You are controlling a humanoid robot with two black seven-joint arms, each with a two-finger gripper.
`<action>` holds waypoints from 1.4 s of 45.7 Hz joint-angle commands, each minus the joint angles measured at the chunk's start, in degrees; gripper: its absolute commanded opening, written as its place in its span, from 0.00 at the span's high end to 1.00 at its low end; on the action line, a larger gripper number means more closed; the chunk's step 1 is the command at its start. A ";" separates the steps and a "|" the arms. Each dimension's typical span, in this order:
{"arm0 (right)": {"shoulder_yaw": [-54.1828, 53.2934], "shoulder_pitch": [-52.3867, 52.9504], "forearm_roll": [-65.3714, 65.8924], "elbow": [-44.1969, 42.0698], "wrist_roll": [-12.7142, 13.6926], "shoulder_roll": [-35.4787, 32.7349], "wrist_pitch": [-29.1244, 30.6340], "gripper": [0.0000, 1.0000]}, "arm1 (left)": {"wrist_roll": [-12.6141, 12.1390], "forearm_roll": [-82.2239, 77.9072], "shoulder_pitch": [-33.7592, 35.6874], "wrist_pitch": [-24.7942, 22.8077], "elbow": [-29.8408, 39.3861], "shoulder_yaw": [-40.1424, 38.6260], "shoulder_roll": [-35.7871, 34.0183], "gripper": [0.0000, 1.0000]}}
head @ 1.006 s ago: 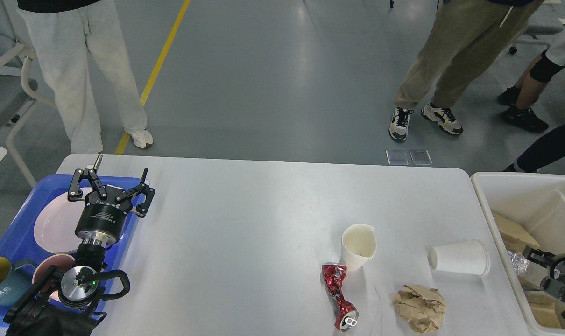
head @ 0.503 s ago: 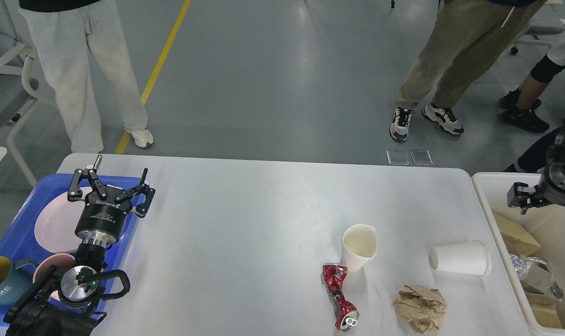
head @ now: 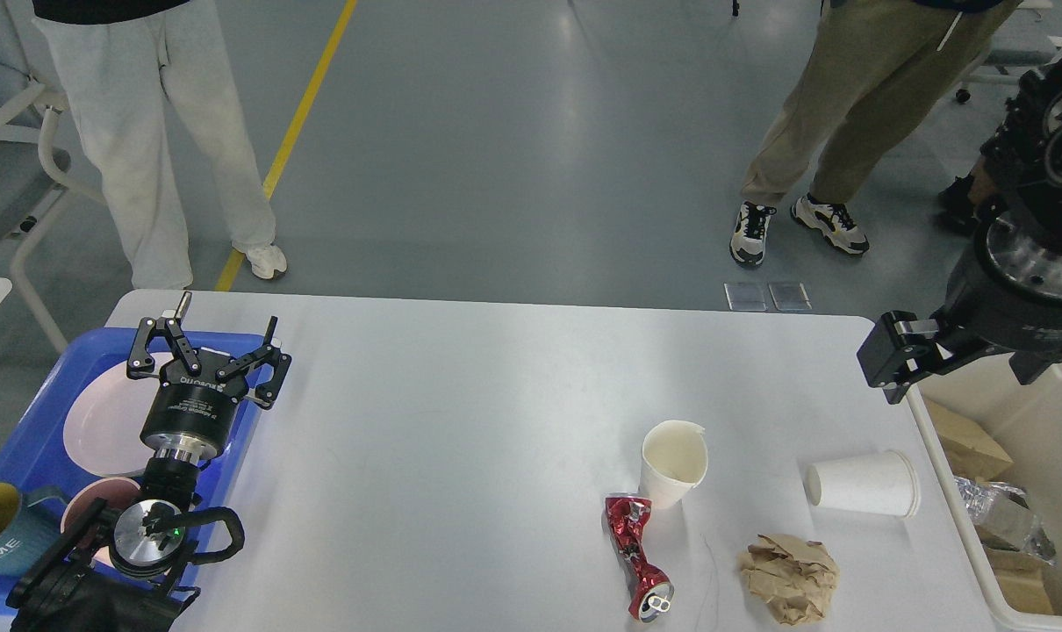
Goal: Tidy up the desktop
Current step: 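Raise the right gripper and move it toward the upright white paper cup, then grasp the upright white paper cup with the right gripper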
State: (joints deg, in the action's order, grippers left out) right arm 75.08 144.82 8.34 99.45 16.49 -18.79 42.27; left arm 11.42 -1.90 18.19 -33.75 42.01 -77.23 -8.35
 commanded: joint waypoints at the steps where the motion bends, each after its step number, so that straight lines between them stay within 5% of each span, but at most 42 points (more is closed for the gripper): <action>1: 0.68 0.38 -0.16 0.55 -2.60 -0.10 -0.61 0.00 | 0.01 -0.03 0.00 0.00 0.00 -0.02 0.00 0.04; 18: -2.39 -12.18 -0.25 -1.80 -2.60 -0.98 -1.75 0.00 | 0.01 -0.03 0.00 0.00 0.00 -0.02 0.00 0.04; 30: -16.18 -31.34 -3.41 -10.58 -2.07 0.51 -16.60 0.00 | 0.01 -0.03 0.00 0.00 0.00 -0.02 0.00 0.04; 46: -22.26 -51.38 -6.31 -28.07 -1.90 10.00 -28.38 0.00 | 0.01 -0.03 0.00 0.00 0.00 0.06 0.00 0.04; 59: -22.17 -60.26 -6.14 -33.26 -1.99 12.99 -35.15 0.00 | 0.01 -0.03 0.00 0.00 0.00 0.06 0.00 0.04; 63: -22.35 -60.97 -6.31 -33.27 -1.99 12.99 -36.73 0.21 | 0.01 -0.03 0.00 0.00 0.00 0.06 0.00 0.04; 64: -22.35 -60.97 -6.31 -32.92 -1.99 12.99 -36.39 0.48 | 0.01 -0.03 0.00 0.00 0.00 0.06 0.00 0.04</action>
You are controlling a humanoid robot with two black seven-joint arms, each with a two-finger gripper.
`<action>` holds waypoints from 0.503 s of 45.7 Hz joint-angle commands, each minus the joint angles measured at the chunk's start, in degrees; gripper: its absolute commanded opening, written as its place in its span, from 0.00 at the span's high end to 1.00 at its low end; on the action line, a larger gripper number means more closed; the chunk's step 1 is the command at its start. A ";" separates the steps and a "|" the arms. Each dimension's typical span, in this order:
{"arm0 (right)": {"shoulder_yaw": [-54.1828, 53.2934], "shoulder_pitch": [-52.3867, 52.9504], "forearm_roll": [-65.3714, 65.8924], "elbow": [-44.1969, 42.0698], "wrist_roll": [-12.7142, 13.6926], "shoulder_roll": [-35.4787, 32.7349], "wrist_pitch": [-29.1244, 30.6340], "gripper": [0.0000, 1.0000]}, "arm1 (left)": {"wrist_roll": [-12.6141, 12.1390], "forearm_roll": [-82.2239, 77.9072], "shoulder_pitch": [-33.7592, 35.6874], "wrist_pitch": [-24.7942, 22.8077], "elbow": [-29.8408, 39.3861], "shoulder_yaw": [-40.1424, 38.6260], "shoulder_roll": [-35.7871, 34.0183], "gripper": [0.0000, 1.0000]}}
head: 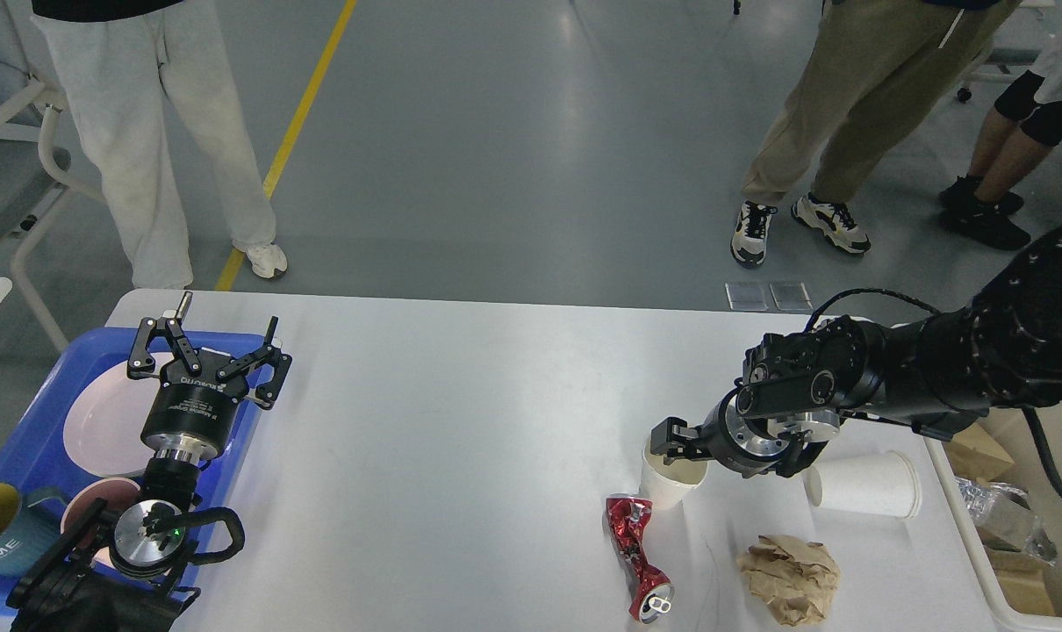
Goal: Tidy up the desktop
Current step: 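Grasp the upright white paper cup with the right gripper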
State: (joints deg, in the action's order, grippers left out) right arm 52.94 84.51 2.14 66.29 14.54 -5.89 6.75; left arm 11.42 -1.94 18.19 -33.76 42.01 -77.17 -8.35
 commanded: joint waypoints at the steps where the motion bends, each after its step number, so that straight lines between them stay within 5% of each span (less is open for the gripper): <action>1: -0.20 -0.57 -0.12 0.41 -0.04 0.09 -0.52 0.65 | 0.00 0.00 0.00 0.01 0.00 0.01 0.00 0.04; 3: -0.29 -0.48 -0.12 0.76 -0.04 0.17 -0.16 0.95 | 0.00 0.00 0.00 0.01 0.00 -0.08 0.00 0.04; 4: -0.38 -0.48 -0.12 1.03 -0.04 0.17 0.01 1.00 | 0.00 0.00 0.00 -0.08 0.00 -0.08 0.00 0.04; 23: -0.47 -1.01 0.06 0.41 -0.04 0.09 -1.30 1.00 | 0.00 0.00 0.00 0.01 0.00 0.01 0.00 0.04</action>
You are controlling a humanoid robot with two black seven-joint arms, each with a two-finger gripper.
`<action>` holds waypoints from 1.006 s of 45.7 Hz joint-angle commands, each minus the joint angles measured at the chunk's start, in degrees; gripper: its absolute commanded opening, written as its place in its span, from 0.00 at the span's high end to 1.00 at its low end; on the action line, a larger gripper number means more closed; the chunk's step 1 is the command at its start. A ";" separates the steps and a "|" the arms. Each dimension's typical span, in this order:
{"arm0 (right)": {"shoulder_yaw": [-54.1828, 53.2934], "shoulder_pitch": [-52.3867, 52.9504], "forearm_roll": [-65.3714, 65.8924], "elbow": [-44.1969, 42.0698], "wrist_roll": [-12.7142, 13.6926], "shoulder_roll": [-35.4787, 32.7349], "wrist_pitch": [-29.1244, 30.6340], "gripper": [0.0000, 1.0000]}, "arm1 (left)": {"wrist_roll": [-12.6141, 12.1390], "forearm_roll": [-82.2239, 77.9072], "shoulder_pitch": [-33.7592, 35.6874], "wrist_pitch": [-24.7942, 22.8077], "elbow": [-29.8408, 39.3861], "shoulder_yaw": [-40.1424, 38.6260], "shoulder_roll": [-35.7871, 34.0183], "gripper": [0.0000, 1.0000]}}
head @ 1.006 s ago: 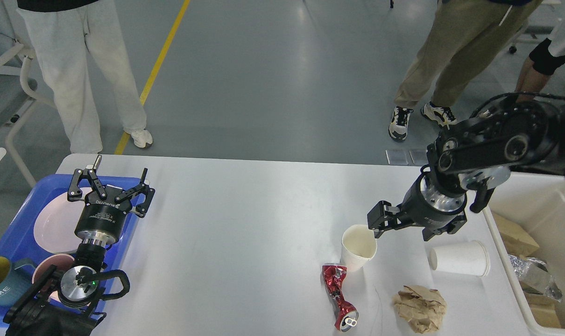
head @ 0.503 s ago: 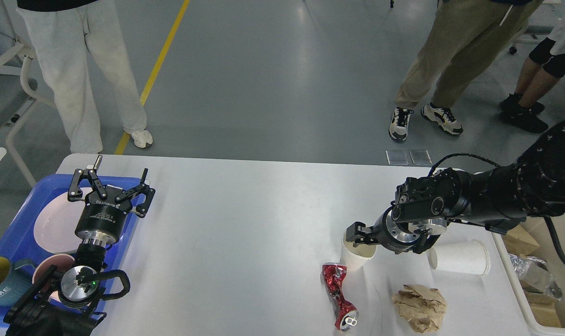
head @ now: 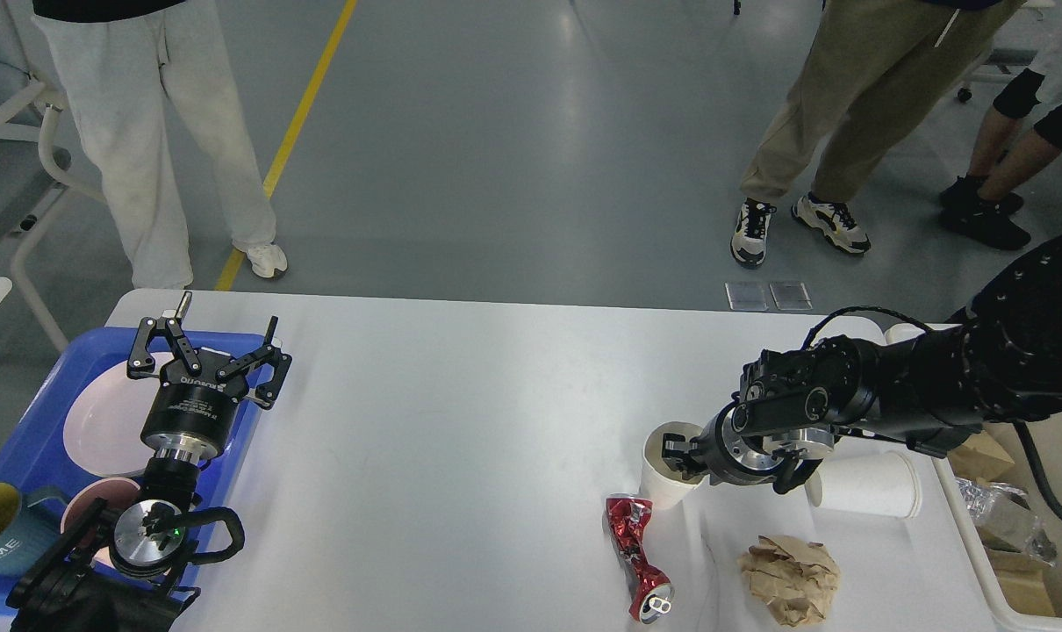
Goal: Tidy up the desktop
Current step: 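Grasp the upright white paper cup with the right gripper, then carry the white paper cup into the white bin and release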
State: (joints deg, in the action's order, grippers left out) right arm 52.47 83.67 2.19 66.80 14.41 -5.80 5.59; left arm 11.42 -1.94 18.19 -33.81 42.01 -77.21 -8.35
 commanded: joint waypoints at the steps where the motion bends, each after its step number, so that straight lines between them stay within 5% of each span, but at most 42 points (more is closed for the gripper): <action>1: 0.00 -0.27 0.01 -0.09 0.09 -0.09 -0.14 1.00 | 0.00 0.00 0.00 -0.02 0.00 -0.05 0.00 0.04; 22: 1.05 5.17 -1.22 2.01 0.09 -3.68 2.75 1.00 | 0.00 0.00 0.00 -0.03 0.00 -0.05 0.00 0.04; 41: 15.64 42.26 -2.63 25.57 -2.11 -7.91 20.06 1.00 | 0.00 0.00 0.00 0.06 0.00 0.04 0.00 0.04; 46: 18.45 48.06 -2.71 28.12 -4.65 -8.70 23.85 1.00 | 0.00 0.00 0.00 0.06 0.00 -0.05 0.00 0.04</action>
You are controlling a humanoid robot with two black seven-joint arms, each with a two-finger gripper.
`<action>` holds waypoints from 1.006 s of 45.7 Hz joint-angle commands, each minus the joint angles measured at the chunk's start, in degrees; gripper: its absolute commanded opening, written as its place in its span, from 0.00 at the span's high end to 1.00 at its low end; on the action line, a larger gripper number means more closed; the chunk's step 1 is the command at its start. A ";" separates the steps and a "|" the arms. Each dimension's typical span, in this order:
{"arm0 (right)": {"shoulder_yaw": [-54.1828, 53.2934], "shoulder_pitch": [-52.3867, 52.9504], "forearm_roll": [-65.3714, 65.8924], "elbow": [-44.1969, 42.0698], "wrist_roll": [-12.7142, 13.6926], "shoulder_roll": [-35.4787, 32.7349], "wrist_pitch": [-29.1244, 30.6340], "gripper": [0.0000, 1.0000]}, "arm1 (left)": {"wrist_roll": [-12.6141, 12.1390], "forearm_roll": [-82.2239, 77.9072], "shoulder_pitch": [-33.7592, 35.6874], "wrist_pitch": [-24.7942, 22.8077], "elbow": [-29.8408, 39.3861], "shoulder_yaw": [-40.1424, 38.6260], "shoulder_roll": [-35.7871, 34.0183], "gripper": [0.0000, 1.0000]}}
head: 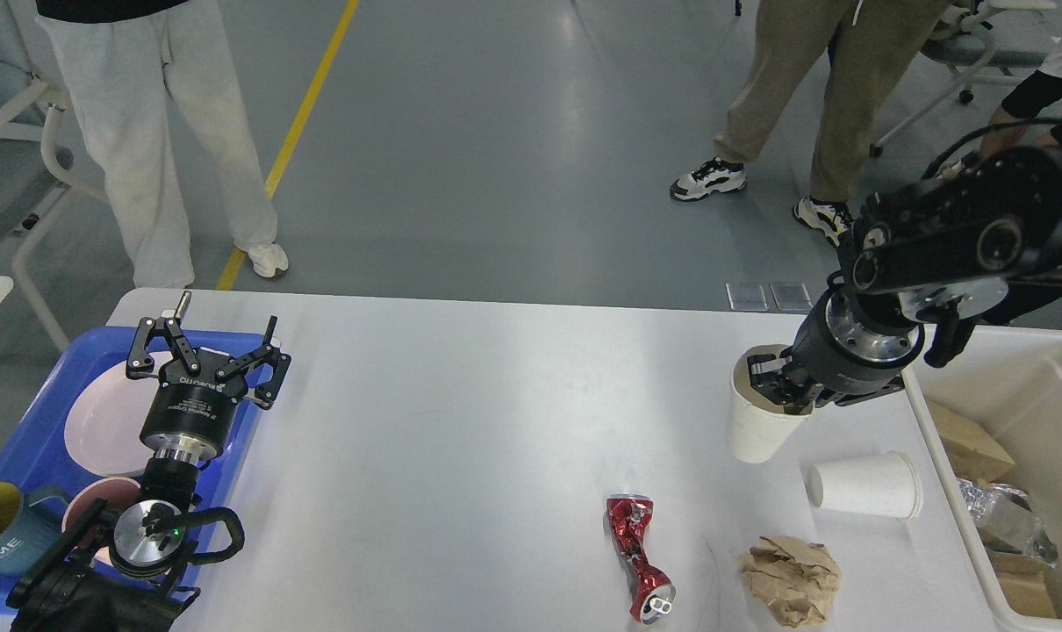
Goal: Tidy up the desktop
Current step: 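Carry the white paper cup into the white bin and release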
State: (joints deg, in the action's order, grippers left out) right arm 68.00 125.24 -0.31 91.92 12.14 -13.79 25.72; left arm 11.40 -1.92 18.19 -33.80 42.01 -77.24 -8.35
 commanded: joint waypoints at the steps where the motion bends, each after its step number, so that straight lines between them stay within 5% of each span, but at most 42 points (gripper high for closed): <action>1: 3.71 7.29 -0.21 3.44 -3.08 -0.71 3.99 1.00 | 0.03 -0.01 0.00 -0.03 0.00 -0.02 0.00 0.04; 6: 7.41 9.14 -0.21 3.71 -6.16 -0.53 4.78 1.00 | 0.03 -0.01 0.00 0.05 0.00 -0.02 0.00 0.04; 16: 15.75 7.83 -0.21 3.18 -8.18 -1.14 3.55 1.00 | 0.03 -0.01 0.00 -0.03 0.00 -0.02 0.00 0.04; 21: 21.82 1.86 -0.21 -0.94 -8.18 -7.37 1.01 1.00 | 0.03 -0.01 0.00 -0.03 0.00 0.07 0.00 0.04; 33: 21.04 -26.69 1.54 -29.23 -7.74 -25.83 0.30 1.00 | 0.03 -0.01 0.00 -0.03 0.00 0.07 0.00 0.04; 46: -3.55 -62.29 1.54 -57.27 -7.92 -27.78 -2.77 1.00 | 0.03 -0.01 0.00 0.05 0.00 -0.02 0.00 0.04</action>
State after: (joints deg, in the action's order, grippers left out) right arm 74.63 76.60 1.31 44.95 4.37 -42.14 25.33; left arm 11.44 -1.92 18.17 -33.81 42.01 -77.17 -8.35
